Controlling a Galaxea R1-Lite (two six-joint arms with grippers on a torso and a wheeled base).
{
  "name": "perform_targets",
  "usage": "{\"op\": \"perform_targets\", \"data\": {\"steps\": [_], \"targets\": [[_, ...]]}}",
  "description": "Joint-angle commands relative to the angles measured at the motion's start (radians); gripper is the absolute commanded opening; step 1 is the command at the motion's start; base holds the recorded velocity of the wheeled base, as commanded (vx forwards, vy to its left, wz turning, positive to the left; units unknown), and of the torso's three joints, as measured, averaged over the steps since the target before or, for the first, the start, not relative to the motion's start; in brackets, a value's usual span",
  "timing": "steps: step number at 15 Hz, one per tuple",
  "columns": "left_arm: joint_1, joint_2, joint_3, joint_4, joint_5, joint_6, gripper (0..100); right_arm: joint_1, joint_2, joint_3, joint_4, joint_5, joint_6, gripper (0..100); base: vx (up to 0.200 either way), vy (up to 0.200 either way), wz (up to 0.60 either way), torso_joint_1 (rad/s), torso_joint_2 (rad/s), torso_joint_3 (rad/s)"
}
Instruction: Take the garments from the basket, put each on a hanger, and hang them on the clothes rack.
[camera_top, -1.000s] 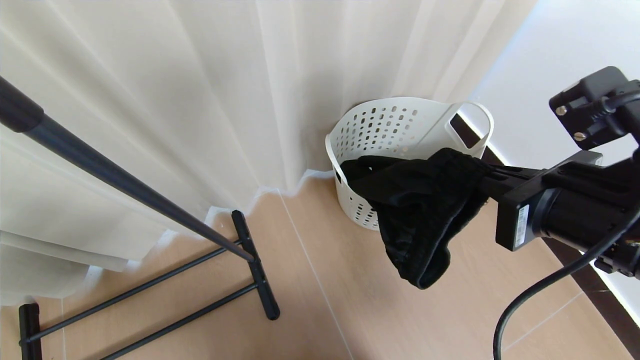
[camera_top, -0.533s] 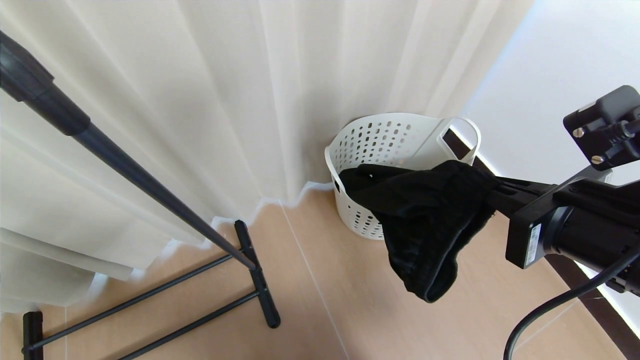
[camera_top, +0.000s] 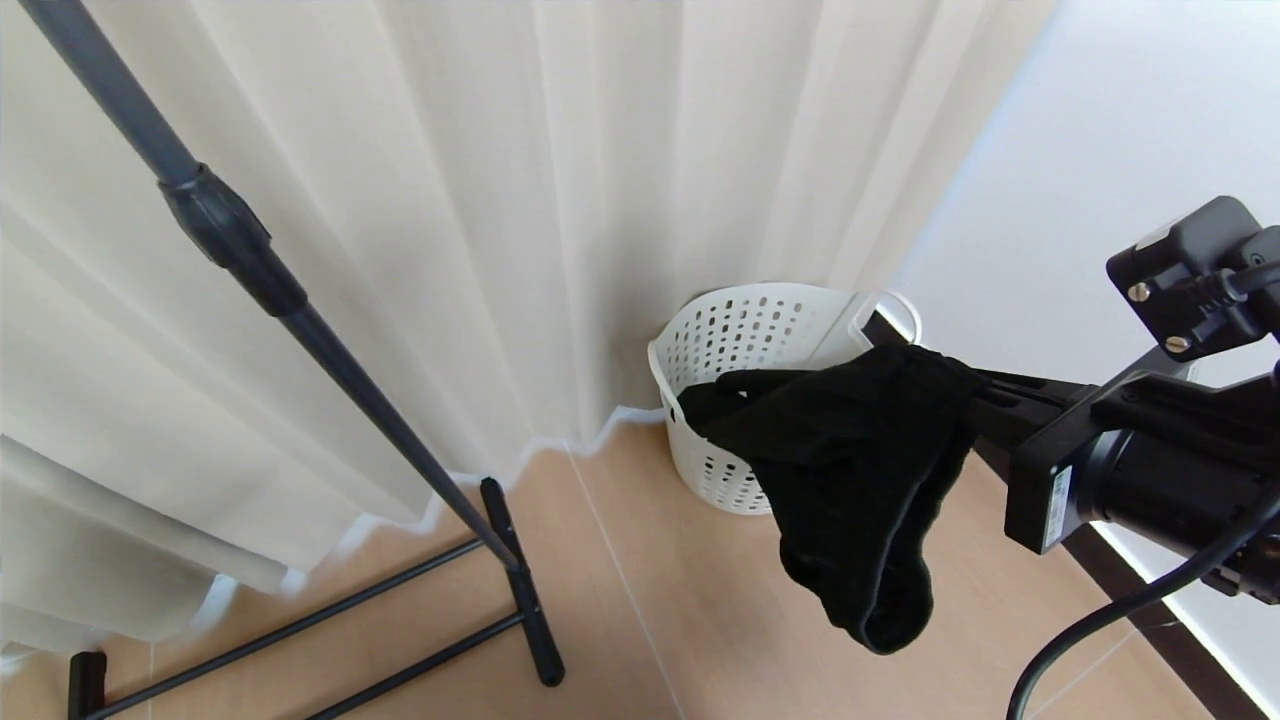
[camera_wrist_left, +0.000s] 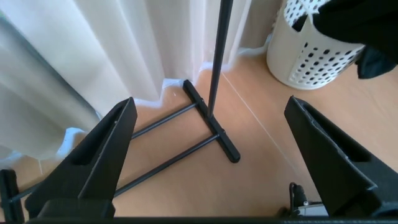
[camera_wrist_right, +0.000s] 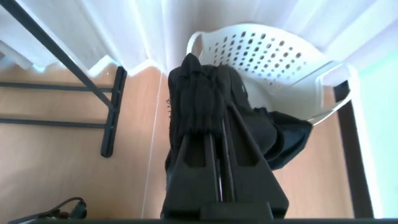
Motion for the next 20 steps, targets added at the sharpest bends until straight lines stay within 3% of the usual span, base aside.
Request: {"op": "perform_targets", "data": {"steps": [1,10,20], "targets": [[0.000,0.000,0.000,-0.001,0.000,0.000,100,-0.012,-0.001,0.001,-0.001,0.001,0.000,0,0.000,0.000,0.00,0.032,-0.40,-0.154],[0.000,0.000,0.000,-0.001,0.000,0.000,100,-0.021,-0.014,0.012,-0.001,0.001,0.000,0,0.000,0.000,0.00,0.107,-0.45,-0.150],[0.000,0.000,0.000,-0.001,0.000,-0.002,100,-0.026,-0.011,0.027,-0.001,0.001,-0.002,0,0.000,0.000,0.00,0.183,-0.51,-0.132]]}}
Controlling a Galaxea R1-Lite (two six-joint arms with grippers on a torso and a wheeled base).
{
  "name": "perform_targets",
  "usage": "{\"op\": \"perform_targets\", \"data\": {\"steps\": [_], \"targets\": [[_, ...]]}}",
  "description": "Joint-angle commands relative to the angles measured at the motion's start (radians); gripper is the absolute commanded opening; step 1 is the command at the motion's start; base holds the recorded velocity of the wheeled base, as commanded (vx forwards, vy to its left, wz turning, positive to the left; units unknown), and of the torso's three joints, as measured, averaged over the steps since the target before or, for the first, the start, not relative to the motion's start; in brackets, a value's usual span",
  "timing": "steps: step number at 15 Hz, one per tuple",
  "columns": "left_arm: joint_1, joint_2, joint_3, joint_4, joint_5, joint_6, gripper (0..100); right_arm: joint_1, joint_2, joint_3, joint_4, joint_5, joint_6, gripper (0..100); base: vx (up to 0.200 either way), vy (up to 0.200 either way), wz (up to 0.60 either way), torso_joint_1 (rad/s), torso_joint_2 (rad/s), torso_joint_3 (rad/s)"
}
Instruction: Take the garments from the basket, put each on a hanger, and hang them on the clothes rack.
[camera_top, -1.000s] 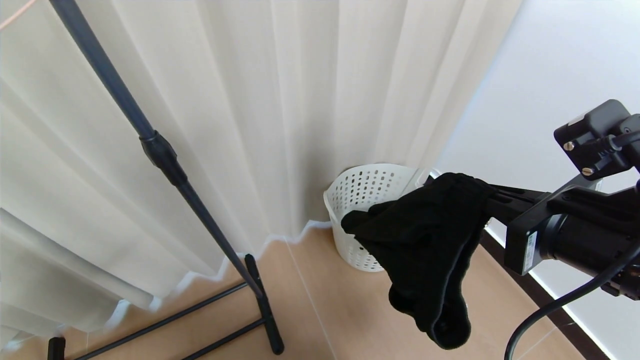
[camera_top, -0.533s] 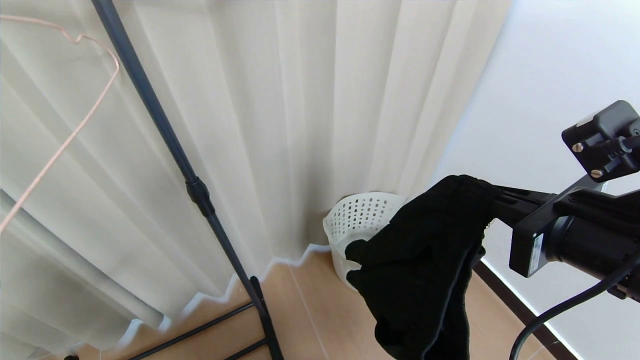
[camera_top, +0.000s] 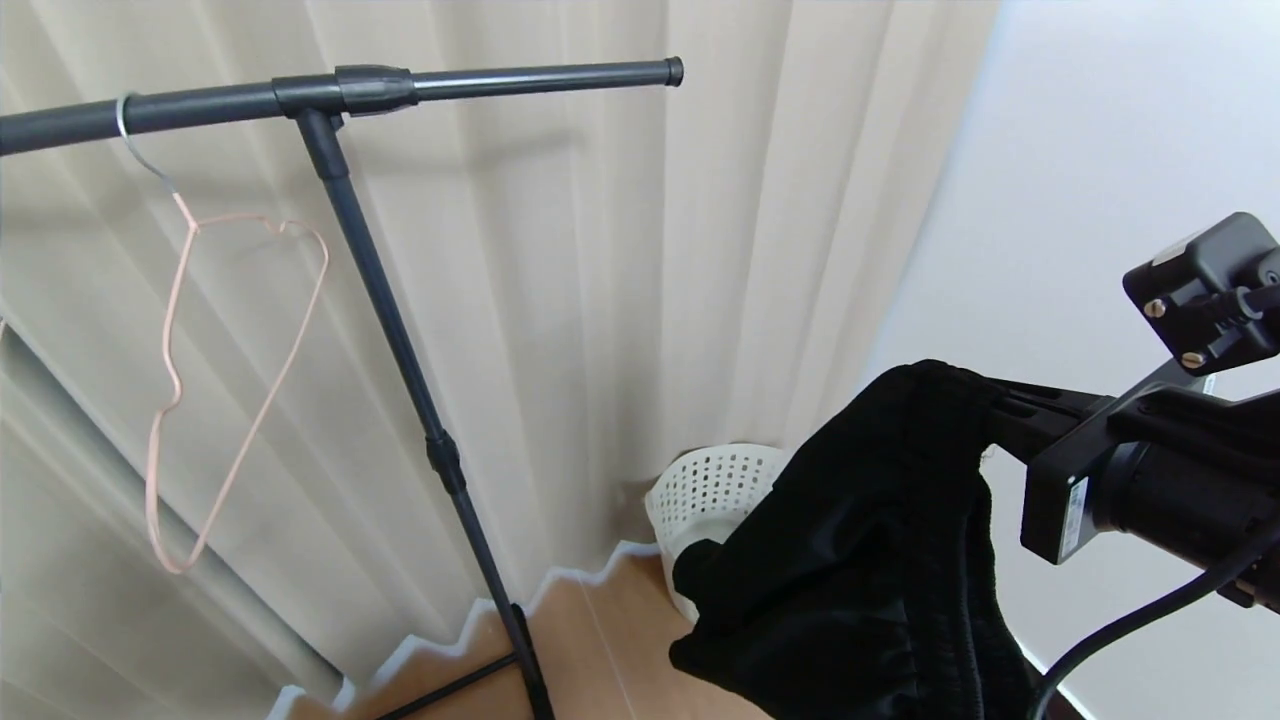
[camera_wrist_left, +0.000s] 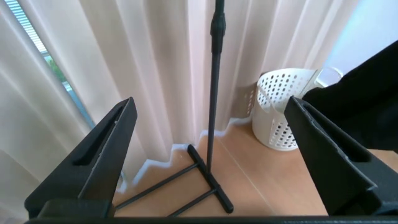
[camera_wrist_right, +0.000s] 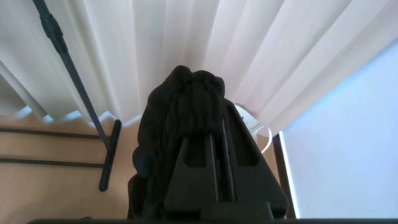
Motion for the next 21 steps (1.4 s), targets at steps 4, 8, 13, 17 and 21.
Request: {"op": "perform_targets", "data": {"steps": [4,8,13,17,21], "targets": [[0.000,0.000,0.000,0.000,0.000,0.000,100,-0.006,0.008,0.002,0.000,0.000,0.000,0,0.000,0.000,0.00,0.233,-0.56,-0.299],[0.000,0.000,0.000,0.000,0.000,0.000,100,-0.007,0.008,0.005,0.000,0.000,-0.002,0,0.000,0.000,0.00,0.250,-0.58,-0.286],[0.000,0.000,0.000,0.000,0.000,0.000,100,-0.007,0.002,0.014,0.000,0.000,0.000,0,0.000,0.000,0.00,0.171,-0.39,-0.038],[0.000,0.000,0.000,-0.002,0.002,0.000,100,-0.007,-0.001,0.019,0.000,0.000,-0.002,0,0.000,0.000,0.00,0.022,-0.03,0.176],[0.000,0.000,0.000,-0.002,0.003,0.000,100,-0.029,0.002,0.019,0.000,-0.002,-0.002,0,0.000,0.000,0.15,0.004,0.00,0.055]]}}
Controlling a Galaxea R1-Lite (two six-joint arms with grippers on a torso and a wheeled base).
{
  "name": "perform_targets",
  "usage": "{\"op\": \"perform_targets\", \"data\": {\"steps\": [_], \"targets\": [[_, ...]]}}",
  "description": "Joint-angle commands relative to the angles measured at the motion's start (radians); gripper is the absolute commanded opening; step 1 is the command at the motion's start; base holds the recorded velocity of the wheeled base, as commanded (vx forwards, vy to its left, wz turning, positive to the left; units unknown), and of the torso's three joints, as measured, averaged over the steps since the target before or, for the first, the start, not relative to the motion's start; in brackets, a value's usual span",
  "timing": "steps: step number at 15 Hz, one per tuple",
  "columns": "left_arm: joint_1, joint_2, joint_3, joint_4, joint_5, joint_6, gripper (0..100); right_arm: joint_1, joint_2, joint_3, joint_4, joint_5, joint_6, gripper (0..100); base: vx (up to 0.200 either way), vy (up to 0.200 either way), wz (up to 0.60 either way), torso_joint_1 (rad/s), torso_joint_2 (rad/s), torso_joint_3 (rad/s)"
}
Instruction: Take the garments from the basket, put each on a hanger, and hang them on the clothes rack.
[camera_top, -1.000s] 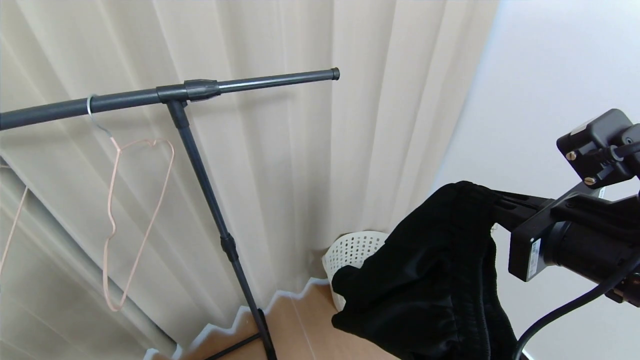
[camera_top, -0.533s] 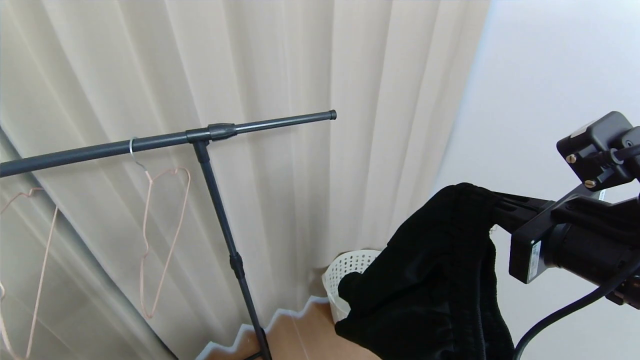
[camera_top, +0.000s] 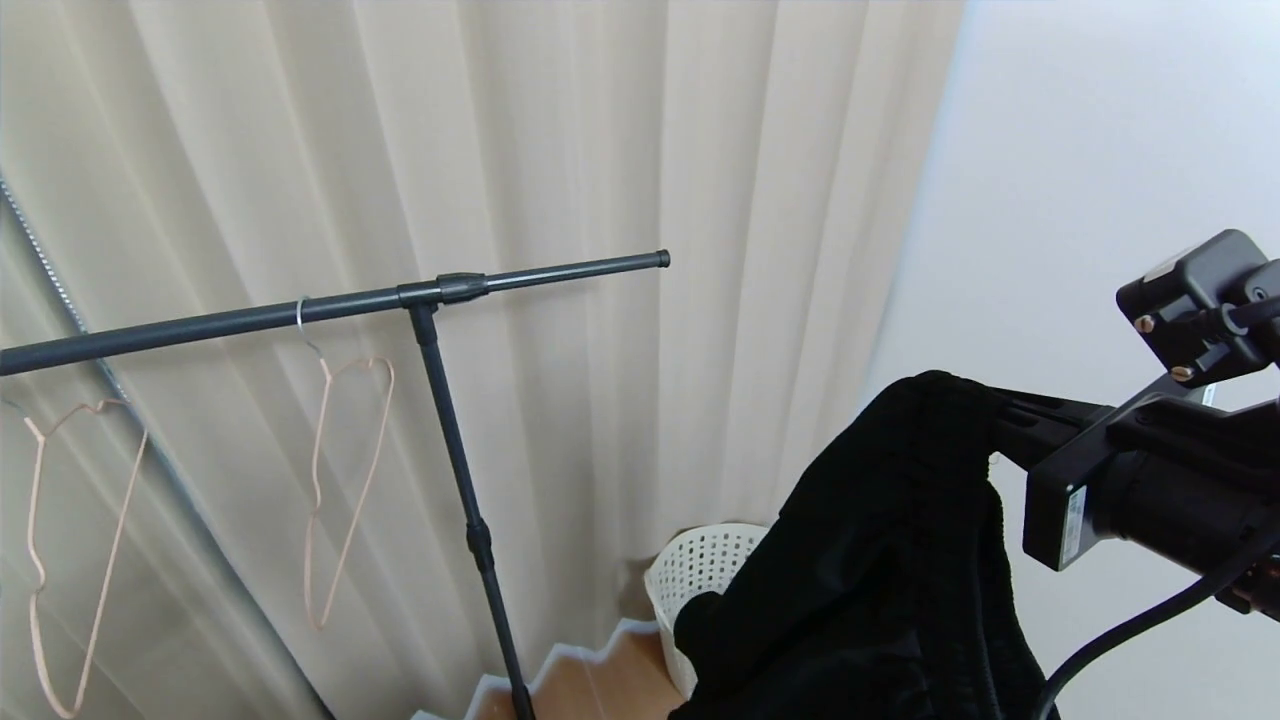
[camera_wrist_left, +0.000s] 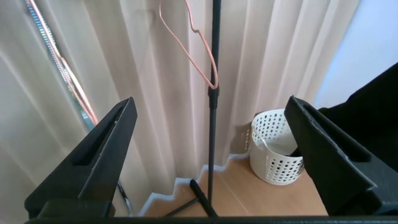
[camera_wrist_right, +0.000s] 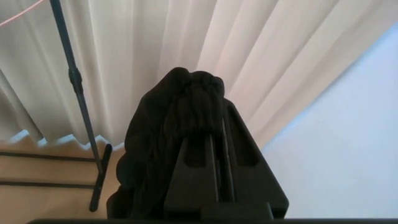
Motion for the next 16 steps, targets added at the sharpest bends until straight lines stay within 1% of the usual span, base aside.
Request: {"op": "perform_targets", "data": {"steps": [1,9,11,16], "targets": [[0.001,0.000,0.000,0.000,0.000,0.000,100,-0.008,0.002,0.000,-0.001,0.000,-0.001,0,0.000,0.000,0.60,0.002,0.00,0.007],[0.002,0.000,0.002,0.000,0.000,0.006,100,-0.022,0.011,0.008,-0.001,0.001,0.001,0,0.000,0.000,0.60,0.006,0.00,0.005],[0.002,0.000,0.002,0.000,-0.002,0.003,100,-0.022,0.009,0.008,-0.001,0.001,-0.001,0,0.000,0.000,0.00,0.000,0.00,0.000],[0.002,0.000,0.002,0.000,0.000,0.002,100,-0.031,0.008,0.008,-0.001,0.001,-0.001,0,0.000,0.200,0.00,0.004,0.01,0.002]]}}
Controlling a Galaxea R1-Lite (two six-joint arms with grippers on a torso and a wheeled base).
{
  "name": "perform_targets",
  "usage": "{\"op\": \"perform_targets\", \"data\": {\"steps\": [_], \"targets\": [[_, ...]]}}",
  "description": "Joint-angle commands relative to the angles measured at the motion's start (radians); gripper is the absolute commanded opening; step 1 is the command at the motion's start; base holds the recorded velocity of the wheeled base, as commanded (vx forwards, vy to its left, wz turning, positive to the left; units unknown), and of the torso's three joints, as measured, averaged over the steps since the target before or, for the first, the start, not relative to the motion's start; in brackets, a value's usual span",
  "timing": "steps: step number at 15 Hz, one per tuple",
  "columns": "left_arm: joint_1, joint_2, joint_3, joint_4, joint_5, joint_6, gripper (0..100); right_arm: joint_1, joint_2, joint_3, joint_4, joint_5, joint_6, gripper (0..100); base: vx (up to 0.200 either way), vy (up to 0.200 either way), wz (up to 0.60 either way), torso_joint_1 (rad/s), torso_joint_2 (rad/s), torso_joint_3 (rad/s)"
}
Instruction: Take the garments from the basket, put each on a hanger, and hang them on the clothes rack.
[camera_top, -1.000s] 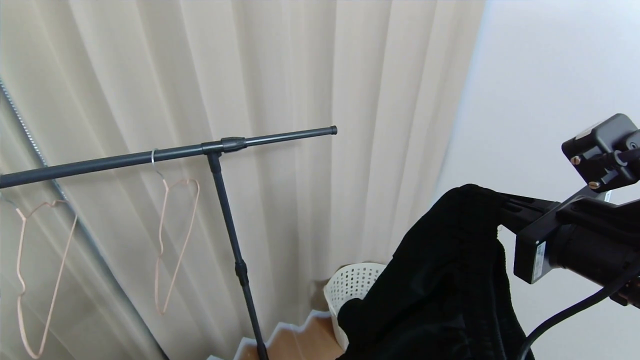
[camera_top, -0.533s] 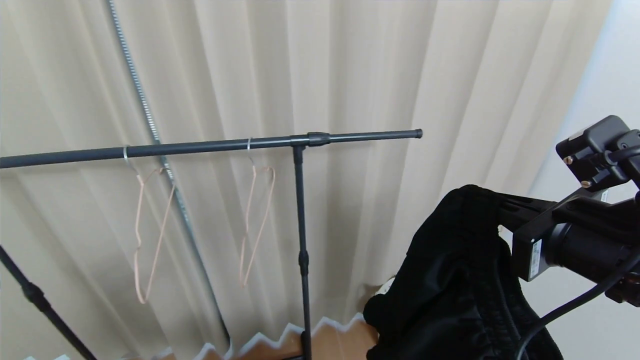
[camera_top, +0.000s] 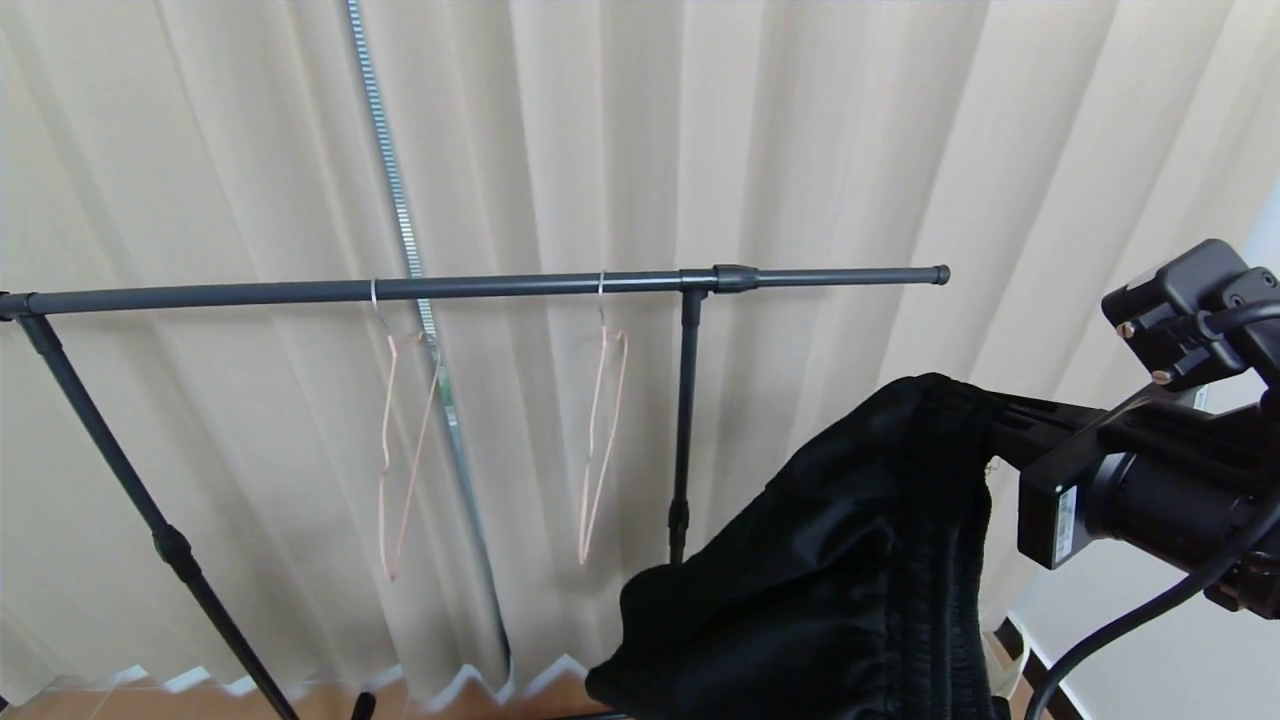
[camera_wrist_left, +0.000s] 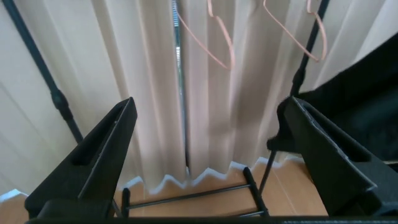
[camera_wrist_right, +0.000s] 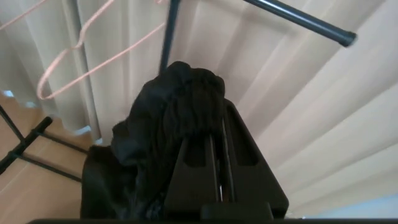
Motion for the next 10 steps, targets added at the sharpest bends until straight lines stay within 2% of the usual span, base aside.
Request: {"op": "perform_targets", "data": {"steps": [1,10], "targets": [[0.002,0.001,0.000,-0.001,0.000,0.000,100,-0.003,0.002,0.000,-0.001,-0.001,-0.001,0,0.000,0.200,0.00,0.002,0.00,0.007],[0.000,0.001,0.000,-0.001,0.000,-0.002,100,-0.006,0.002,0.001,-0.001,-0.001,-0.001,0,0.000,0.200,0.00,0.001,0.00,0.003]]}}
